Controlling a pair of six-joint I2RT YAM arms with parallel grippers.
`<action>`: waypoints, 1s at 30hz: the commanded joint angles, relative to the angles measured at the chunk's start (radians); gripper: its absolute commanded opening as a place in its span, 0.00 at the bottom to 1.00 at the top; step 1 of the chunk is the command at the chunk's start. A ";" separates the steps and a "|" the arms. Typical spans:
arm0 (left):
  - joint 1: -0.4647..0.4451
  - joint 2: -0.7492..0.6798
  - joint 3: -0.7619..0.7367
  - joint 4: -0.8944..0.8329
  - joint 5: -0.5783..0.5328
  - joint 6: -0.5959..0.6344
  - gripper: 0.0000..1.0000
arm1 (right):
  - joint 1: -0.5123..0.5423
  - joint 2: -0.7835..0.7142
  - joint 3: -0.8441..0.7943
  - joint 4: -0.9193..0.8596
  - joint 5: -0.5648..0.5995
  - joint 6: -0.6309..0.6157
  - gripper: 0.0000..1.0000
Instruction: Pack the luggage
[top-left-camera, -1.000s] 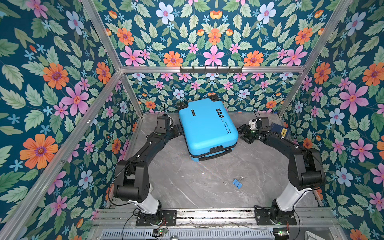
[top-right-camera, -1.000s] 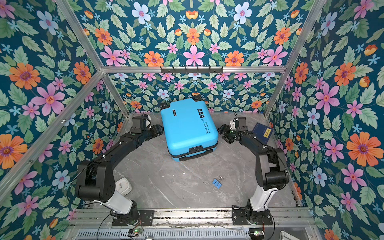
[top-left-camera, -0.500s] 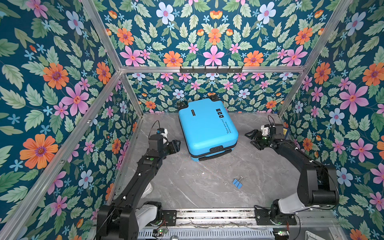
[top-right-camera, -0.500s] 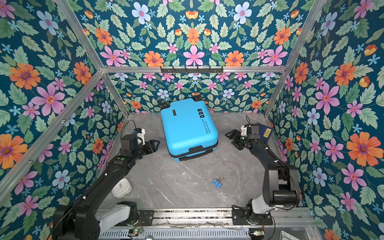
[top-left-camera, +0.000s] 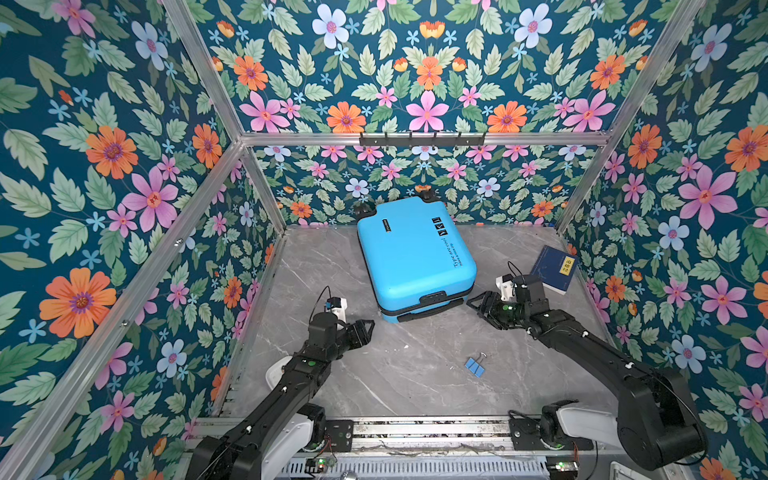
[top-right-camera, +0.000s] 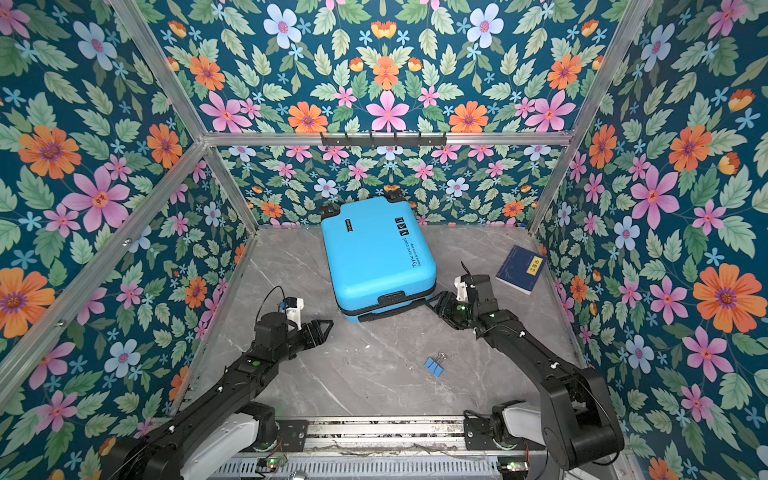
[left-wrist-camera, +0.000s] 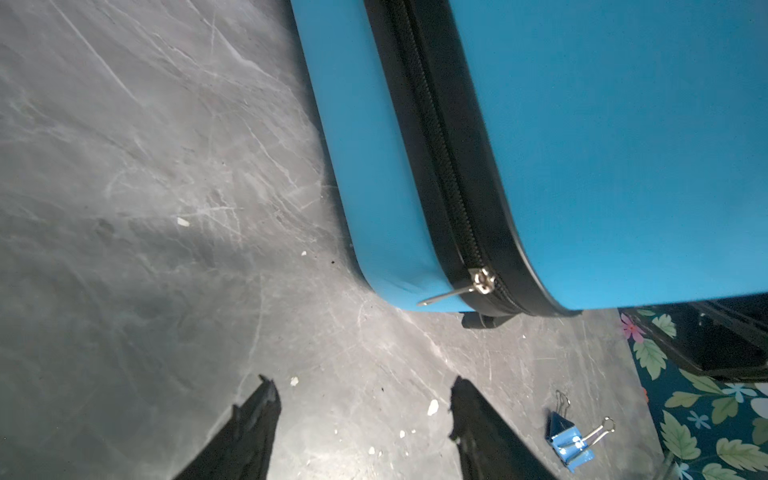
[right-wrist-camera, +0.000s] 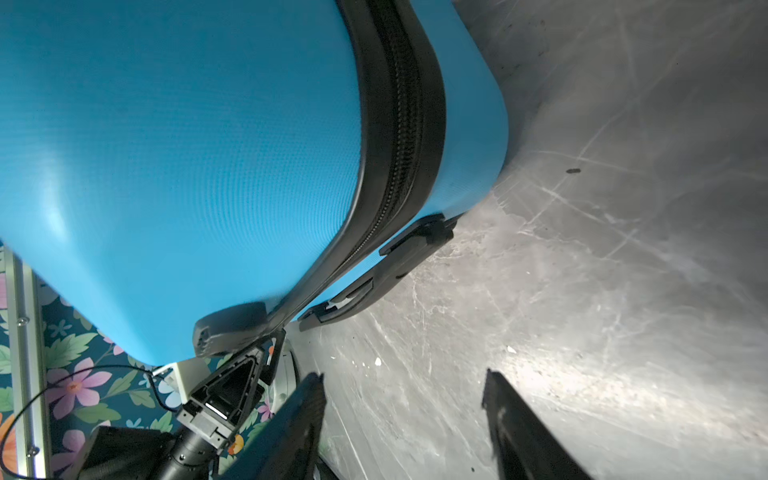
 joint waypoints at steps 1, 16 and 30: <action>-0.003 0.003 -0.044 0.139 0.028 -0.009 0.70 | 0.003 0.038 0.049 0.038 0.025 0.002 0.60; -0.162 -0.009 -0.207 0.556 -0.148 0.119 0.75 | 0.003 0.259 0.259 0.009 0.038 -0.030 0.61; -0.161 0.123 -0.271 0.856 -0.082 0.209 0.76 | 0.084 0.103 -0.009 0.170 0.080 0.134 0.64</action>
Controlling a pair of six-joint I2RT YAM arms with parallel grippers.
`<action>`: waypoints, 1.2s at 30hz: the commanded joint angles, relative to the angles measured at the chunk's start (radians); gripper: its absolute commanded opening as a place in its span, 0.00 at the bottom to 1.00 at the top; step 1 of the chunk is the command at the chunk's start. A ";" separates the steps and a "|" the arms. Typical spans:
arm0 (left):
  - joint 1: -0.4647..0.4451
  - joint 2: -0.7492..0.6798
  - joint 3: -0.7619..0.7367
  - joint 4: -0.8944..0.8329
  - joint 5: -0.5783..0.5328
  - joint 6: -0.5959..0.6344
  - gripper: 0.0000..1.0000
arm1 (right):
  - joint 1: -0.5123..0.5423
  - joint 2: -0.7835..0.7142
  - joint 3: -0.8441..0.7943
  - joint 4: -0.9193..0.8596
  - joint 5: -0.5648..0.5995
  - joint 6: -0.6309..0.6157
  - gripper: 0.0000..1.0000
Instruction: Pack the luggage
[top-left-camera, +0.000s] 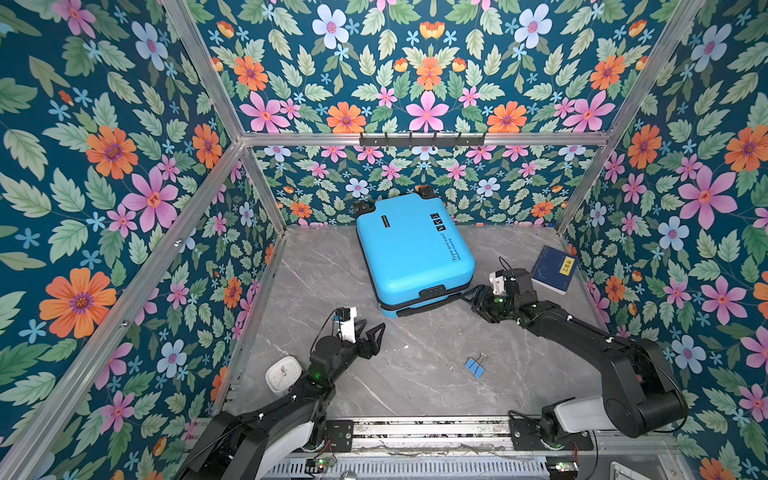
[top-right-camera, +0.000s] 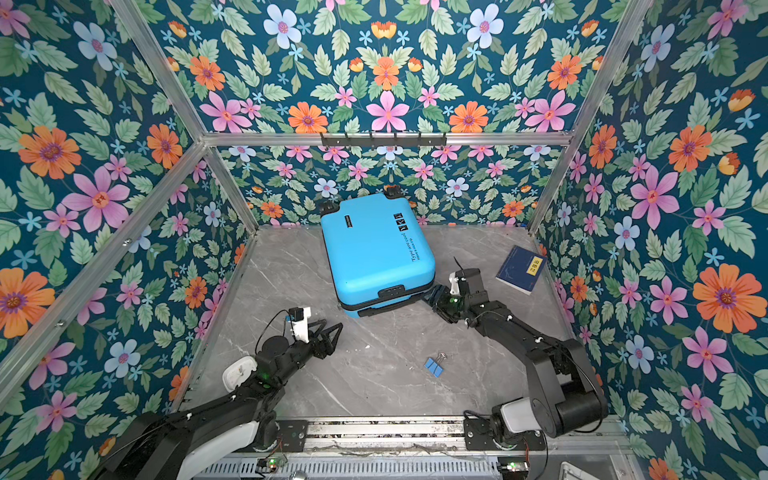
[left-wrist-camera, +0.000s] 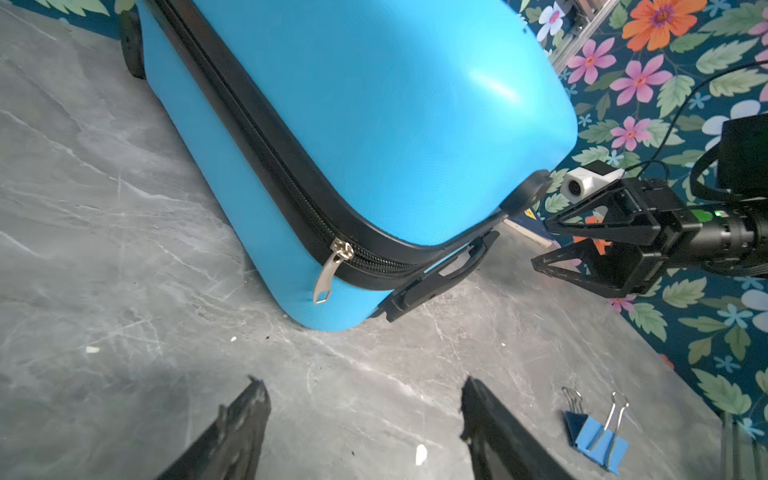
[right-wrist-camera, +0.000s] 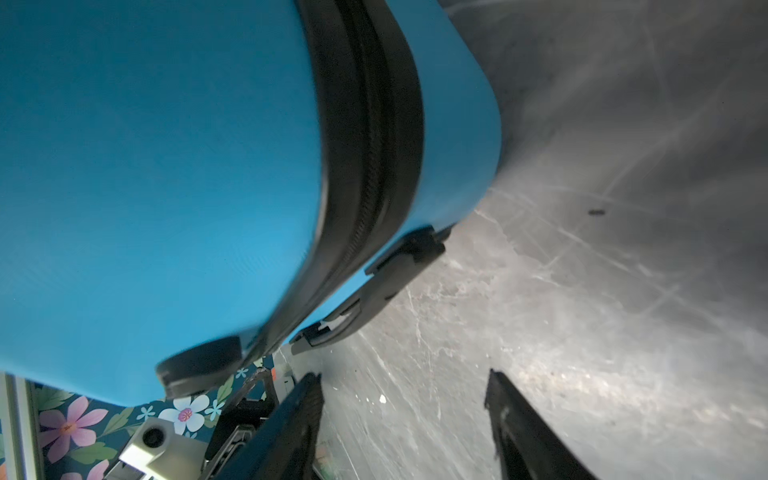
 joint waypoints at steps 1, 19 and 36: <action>-0.002 0.034 -0.036 0.183 0.030 0.052 0.76 | 0.050 -0.015 -0.030 0.085 0.043 0.057 0.64; -0.002 0.572 -0.015 0.729 -0.078 0.061 0.56 | 0.113 0.105 0.014 0.172 0.044 0.096 0.62; -0.002 0.574 0.019 0.640 -0.037 0.157 0.63 | -0.020 0.236 0.202 0.132 -0.015 0.039 0.62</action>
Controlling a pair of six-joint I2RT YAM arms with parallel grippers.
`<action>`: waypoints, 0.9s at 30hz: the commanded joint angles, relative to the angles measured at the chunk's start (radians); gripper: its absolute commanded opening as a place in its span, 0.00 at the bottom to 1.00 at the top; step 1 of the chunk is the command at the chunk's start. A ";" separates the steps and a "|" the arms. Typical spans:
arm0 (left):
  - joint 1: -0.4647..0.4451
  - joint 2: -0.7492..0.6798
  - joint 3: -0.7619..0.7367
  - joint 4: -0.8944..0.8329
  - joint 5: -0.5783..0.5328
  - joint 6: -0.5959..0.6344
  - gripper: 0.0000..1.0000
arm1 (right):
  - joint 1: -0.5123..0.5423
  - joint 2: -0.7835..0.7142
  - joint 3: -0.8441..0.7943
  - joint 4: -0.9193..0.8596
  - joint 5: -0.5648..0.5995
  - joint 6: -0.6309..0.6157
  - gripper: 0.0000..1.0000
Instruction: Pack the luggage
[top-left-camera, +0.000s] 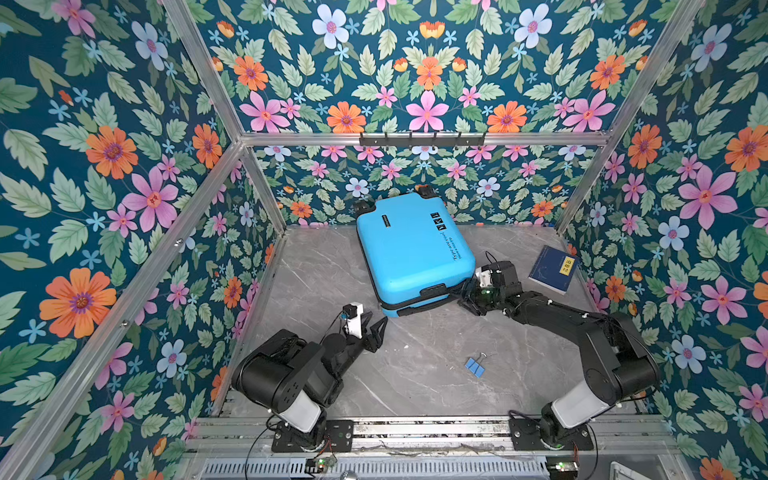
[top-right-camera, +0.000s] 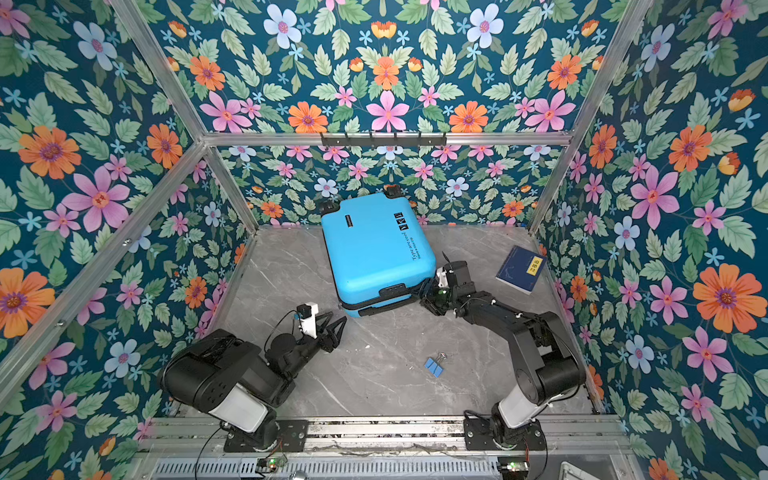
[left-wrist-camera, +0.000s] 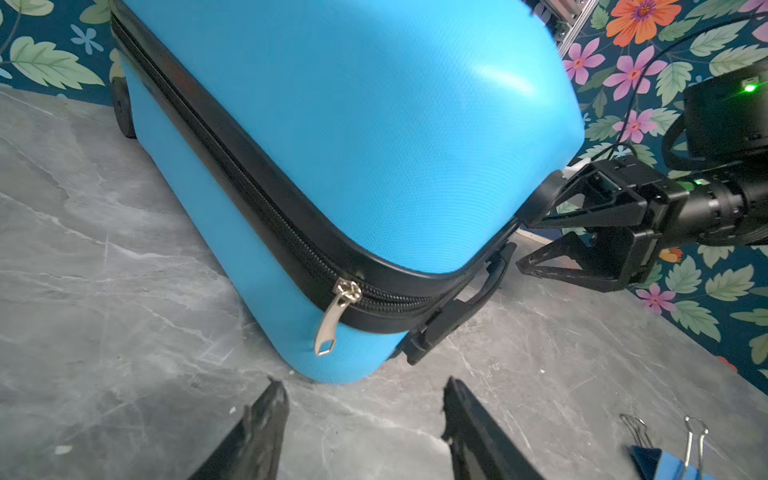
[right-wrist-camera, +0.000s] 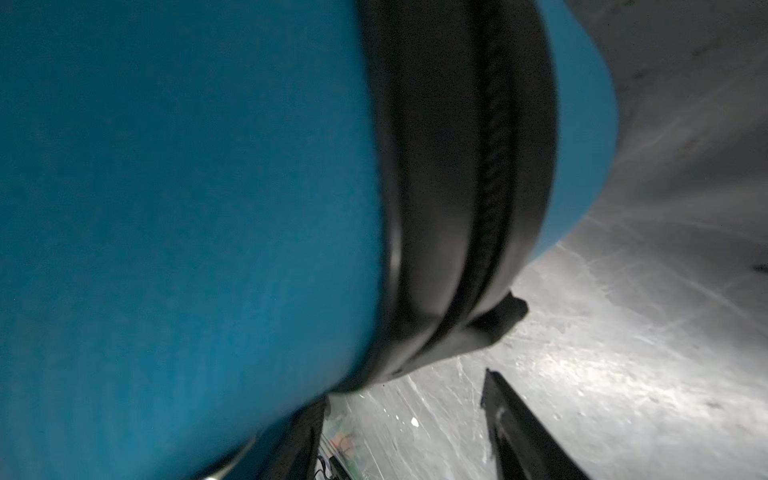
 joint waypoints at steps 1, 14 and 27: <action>0.000 -0.006 0.009 -0.018 0.006 0.051 0.64 | -0.024 0.022 0.053 0.050 0.063 -0.009 0.62; 0.015 0.049 0.057 0.029 -0.050 0.139 0.54 | -0.058 0.087 0.188 -0.039 0.030 -0.043 0.62; 0.139 0.169 0.153 0.089 0.253 0.055 0.54 | -0.057 -0.039 0.014 0.019 -0.007 -0.015 0.62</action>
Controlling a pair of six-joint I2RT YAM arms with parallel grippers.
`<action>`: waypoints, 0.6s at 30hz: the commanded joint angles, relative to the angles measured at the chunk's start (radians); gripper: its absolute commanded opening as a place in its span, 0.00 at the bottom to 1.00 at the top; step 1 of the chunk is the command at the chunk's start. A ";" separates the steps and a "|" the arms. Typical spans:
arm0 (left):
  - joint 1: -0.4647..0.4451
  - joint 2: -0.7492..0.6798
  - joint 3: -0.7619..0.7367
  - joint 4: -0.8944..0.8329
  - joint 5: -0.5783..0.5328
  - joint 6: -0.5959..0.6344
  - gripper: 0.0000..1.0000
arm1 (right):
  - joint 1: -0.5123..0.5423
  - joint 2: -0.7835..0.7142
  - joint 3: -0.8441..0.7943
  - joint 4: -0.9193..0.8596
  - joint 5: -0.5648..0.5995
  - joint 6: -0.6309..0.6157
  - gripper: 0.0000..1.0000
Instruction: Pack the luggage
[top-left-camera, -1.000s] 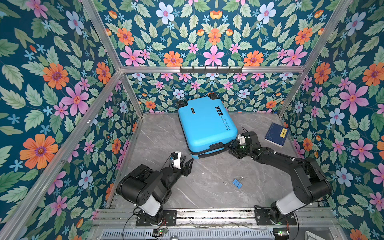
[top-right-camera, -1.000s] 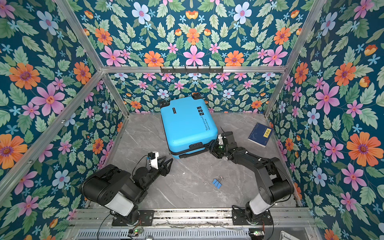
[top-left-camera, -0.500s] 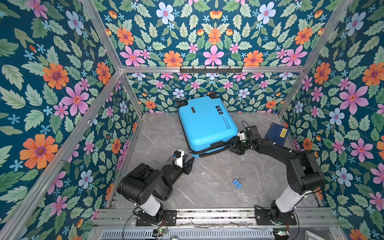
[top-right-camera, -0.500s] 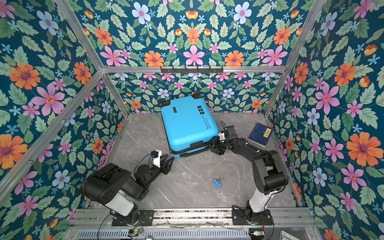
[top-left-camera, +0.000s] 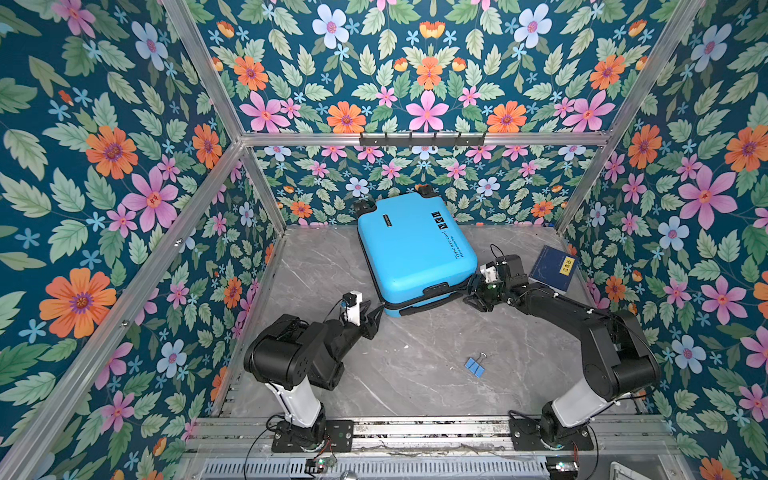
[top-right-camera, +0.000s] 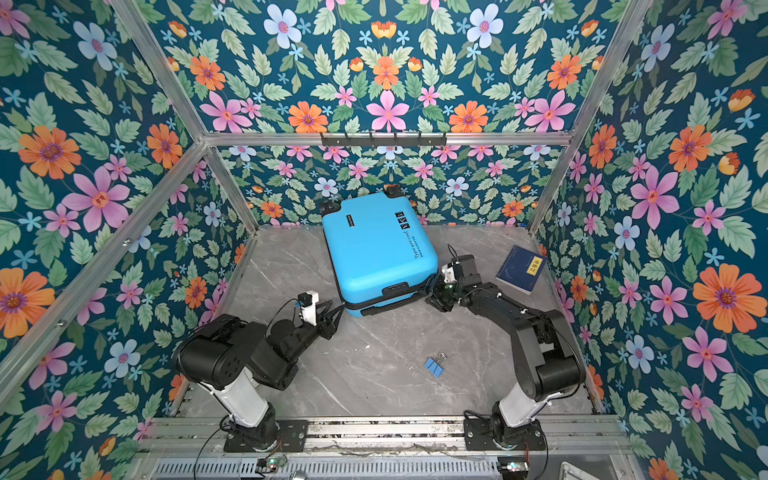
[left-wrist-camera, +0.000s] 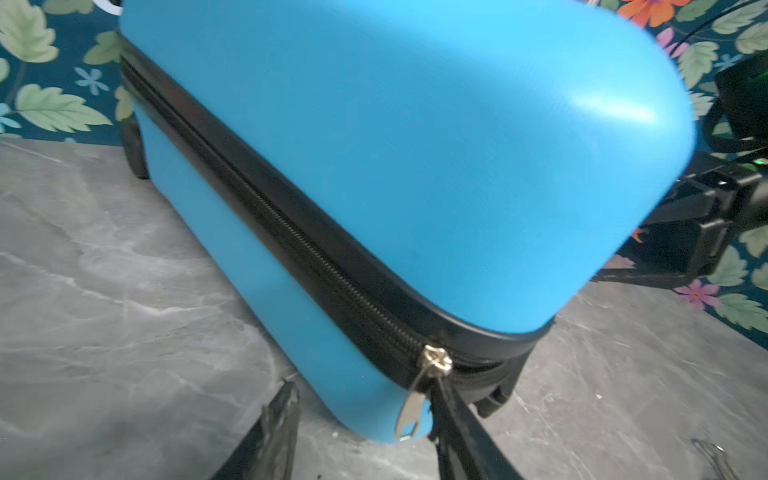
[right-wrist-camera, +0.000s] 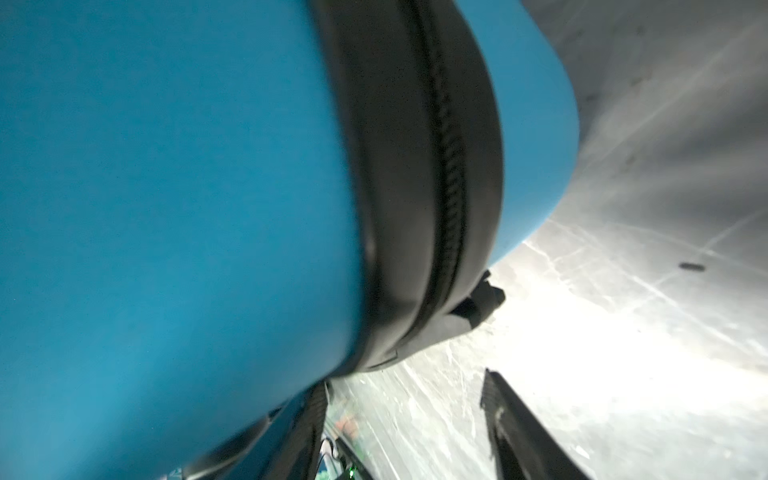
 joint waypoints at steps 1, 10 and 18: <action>0.003 0.018 0.017 0.055 0.096 -0.014 0.54 | -0.001 -0.034 -0.039 0.127 0.042 0.026 0.62; -0.008 0.061 0.054 0.048 0.136 -0.016 0.52 | -0.002 -0.108 -0.116 0.116 0.054 0.014 0.61; -0.039 0.014 0.005 0.077 0.154 -0.038 0.50 | -0.002 -0.119 -0.126 0.103 0.059 0.005 0.61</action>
